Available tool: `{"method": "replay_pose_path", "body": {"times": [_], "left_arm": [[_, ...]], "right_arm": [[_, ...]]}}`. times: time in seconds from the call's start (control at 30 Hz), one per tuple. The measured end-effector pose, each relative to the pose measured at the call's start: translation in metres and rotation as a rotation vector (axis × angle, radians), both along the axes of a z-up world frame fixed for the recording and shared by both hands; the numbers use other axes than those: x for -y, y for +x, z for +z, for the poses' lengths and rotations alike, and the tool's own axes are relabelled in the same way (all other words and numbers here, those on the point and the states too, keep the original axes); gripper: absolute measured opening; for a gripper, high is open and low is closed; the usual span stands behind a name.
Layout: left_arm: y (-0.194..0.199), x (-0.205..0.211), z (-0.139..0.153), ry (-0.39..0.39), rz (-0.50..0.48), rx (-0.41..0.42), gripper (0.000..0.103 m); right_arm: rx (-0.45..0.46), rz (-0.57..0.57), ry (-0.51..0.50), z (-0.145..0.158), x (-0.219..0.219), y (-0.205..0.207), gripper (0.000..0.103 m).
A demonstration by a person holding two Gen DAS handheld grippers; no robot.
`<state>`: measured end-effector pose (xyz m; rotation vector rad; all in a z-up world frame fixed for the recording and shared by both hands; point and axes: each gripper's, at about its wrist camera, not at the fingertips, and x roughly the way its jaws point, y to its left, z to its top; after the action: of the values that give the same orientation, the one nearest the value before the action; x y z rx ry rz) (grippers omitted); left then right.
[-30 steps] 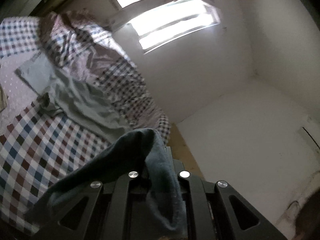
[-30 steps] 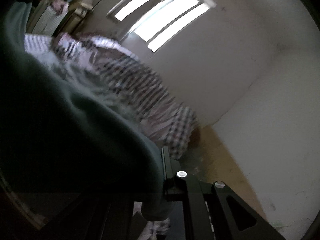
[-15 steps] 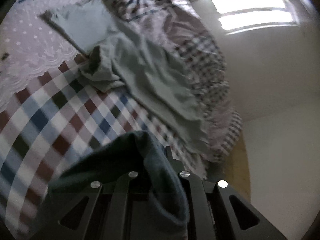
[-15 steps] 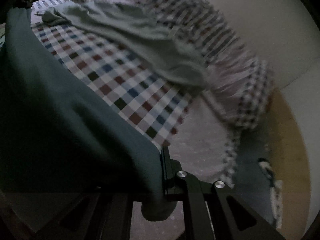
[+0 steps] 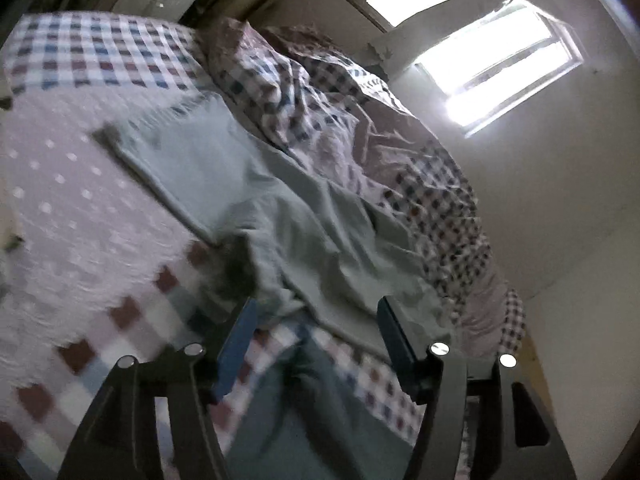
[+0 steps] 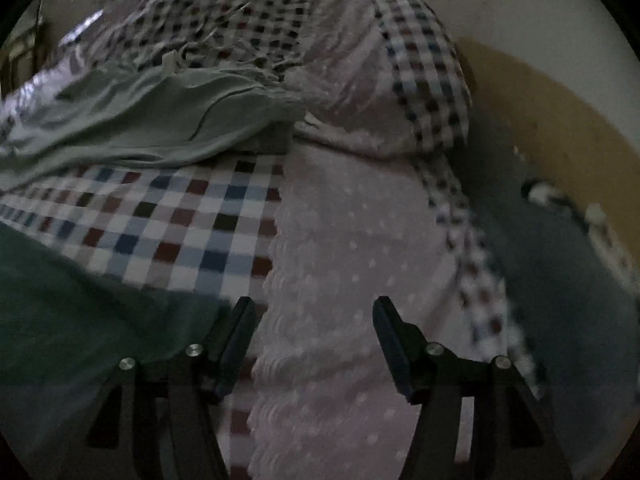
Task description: Fold clothes
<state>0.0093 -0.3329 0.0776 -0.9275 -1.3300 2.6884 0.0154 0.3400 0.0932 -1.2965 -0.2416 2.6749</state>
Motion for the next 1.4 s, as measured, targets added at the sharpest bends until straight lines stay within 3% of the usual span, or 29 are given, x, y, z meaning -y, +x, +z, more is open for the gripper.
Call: {"method": "replay_pose_path", "body": {"times": [0.07,0.27,0.37,0.53,0.73,1.03,1.2,1.27,1.4], "left_arm": [[0.007,0.005,-0.004,-0.029,-0.004,0.025,0.066],[0.046,0.005,-0.009,-0.012,-0.051,0.059,0.066],[0.074,-0.005,-0.006,-0.022,-0.099,0.054,0.066],[0.119,-0.023,-0.001,-0.063,-0.178,0.057,0.066],[0.170,-0.030,-0.022,-0.075,-0.183,0.160,0.066],[0.234,-0.003,-0.060,0.013,-0.054,0.295,0.068],[0.247,-0.007,-0.075,0.063,-0.094,0.285,0.068],[0.249,-0.012,-0.084,0.134,-0.143,0.288,0.071],[0.258,-0.013,-0.087,0.188,-0.131,0.252,0.072]], "right_arm": [[-0.020,-0.013,-0.060,-0.001,-0.003,0.025,0.064],[-0.120,-0.056,-0.403,-0.007,-0.014,0.138,0.065],[-0.256,-0.112,-0.473,-0.015,-0.016,0.203,0.065],[-0.220,-0.037,-0.409,-0.018,0.025,0.228,0.064],[-0.226,0.073,-0.342,-0.012,0.076,0.245,0.064],[-0.281,0.141,-0.348,0.002,0.117,0.262,0.065],[-0.270,0.215,-0.368,0.006,0.149,0.266,0.065],[-0.265,0.254,-0.356,0.006,0.166,0.271,0.065],[-0.222,0.332,-0.324,-0.001,0.200,0.279,0.065]]}}
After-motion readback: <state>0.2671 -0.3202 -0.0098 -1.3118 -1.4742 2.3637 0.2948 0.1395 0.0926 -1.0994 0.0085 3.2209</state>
